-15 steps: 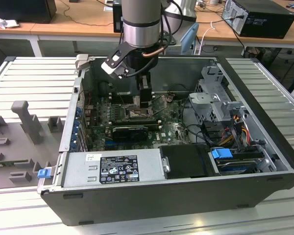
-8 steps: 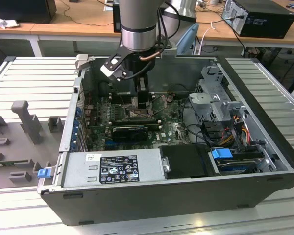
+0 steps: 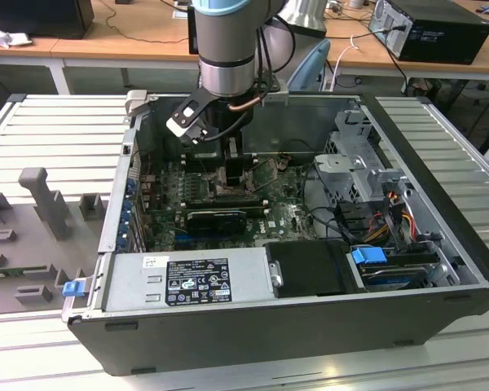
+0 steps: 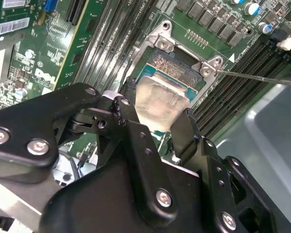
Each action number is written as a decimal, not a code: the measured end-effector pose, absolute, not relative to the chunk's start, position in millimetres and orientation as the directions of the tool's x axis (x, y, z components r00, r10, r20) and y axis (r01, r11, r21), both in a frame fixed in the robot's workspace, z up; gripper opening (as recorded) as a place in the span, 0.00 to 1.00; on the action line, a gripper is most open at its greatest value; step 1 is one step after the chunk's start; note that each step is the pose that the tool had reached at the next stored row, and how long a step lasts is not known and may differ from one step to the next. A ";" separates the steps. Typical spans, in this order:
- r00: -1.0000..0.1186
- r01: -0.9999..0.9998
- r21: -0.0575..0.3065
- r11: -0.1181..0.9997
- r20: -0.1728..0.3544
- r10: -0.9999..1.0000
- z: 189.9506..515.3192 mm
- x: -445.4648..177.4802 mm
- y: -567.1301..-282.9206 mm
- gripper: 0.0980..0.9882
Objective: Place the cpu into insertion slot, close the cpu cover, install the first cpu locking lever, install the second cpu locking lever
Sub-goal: 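Place the cpu into insertion slot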
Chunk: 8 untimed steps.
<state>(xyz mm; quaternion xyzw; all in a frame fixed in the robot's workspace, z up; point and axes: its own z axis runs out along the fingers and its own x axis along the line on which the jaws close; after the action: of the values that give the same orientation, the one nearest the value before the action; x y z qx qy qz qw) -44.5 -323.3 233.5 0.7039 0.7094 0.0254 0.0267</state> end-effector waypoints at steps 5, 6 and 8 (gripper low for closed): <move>-0.008 0.997 0.074 0.008 -0.002 1.000 224.2 -45.2 -323.2 0.48; -0.008 0.997 0.074 0.008 -0.002 1.000 222.4 -45.2 -323.1 0.48; -0.008 0.997 0.074 0.008 -0.002 1.000 219.9 -45.2 -322.9 0.48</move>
<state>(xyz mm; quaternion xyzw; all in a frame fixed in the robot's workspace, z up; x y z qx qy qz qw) -45.2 -322.9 219.9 0.7039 0.7093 0.0254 0.0267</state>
